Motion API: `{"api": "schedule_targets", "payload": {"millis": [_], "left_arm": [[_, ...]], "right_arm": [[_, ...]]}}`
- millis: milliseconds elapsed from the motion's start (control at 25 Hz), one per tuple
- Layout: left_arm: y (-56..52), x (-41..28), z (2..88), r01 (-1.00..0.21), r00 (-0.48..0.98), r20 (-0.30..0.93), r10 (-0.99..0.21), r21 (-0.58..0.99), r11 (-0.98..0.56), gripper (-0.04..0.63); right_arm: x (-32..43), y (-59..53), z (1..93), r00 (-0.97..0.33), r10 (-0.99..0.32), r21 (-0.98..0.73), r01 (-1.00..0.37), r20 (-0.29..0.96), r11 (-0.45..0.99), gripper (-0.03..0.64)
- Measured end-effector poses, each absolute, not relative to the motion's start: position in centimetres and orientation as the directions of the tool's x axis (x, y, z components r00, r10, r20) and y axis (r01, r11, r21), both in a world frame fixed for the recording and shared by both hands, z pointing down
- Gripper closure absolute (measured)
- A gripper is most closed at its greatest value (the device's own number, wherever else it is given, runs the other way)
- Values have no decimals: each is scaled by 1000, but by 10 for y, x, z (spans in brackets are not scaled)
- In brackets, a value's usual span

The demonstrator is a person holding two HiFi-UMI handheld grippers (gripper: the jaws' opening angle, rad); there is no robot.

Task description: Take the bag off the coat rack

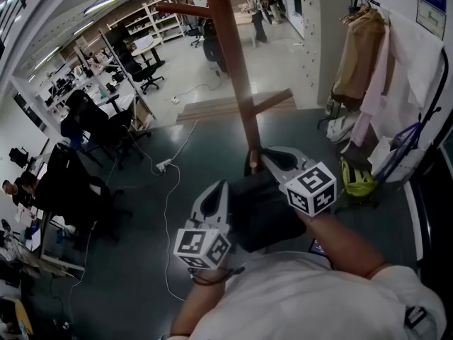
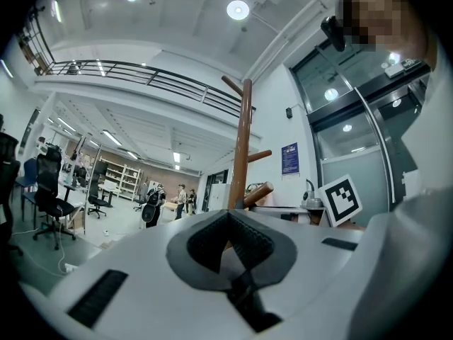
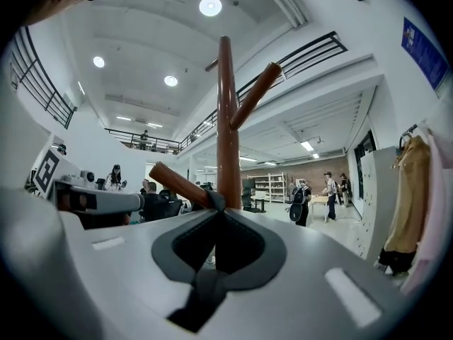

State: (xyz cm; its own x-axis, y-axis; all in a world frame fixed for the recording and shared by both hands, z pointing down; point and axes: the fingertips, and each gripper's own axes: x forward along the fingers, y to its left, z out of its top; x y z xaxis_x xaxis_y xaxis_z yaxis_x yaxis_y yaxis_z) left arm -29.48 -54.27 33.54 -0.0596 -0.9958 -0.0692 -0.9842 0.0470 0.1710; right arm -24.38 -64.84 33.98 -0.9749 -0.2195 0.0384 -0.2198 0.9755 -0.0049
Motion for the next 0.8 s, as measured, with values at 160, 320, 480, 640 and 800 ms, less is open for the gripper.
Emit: {"api": "schedule_targets", "payload": {"millis": [160, 320, 480, 640, 800], "left_arm": [[-528, -296, 333, -984, -49, -80, -996, 173, 35, 589], [-513, -293, 326, -986, -32, -97, -995, 169, 15, 589], [-490, -293, 319, -984, 6, -111, -994, 179, -26, 589], [-468, -293, 315, -983, 39, -119, -992, 171, -59, 589], [-442, -296, 318, -978, 77, -122, -990, 183, -99, 589]], "right_arm": [[-238, -631, 323, -973, -229, 0, -229, -16, 973, 589], [-230, -615, 309, -968, -245, -6, -245, -47, 970, 589], [-226, -590, 299, -960, -270, -12, -270, -73, 963, 591], [-223, -567, 297, -952, -294, -40, -292, -88, 956, 591], [-221, -539, 299, -938, -333, -68, -328, -96, 942, 591]]}}
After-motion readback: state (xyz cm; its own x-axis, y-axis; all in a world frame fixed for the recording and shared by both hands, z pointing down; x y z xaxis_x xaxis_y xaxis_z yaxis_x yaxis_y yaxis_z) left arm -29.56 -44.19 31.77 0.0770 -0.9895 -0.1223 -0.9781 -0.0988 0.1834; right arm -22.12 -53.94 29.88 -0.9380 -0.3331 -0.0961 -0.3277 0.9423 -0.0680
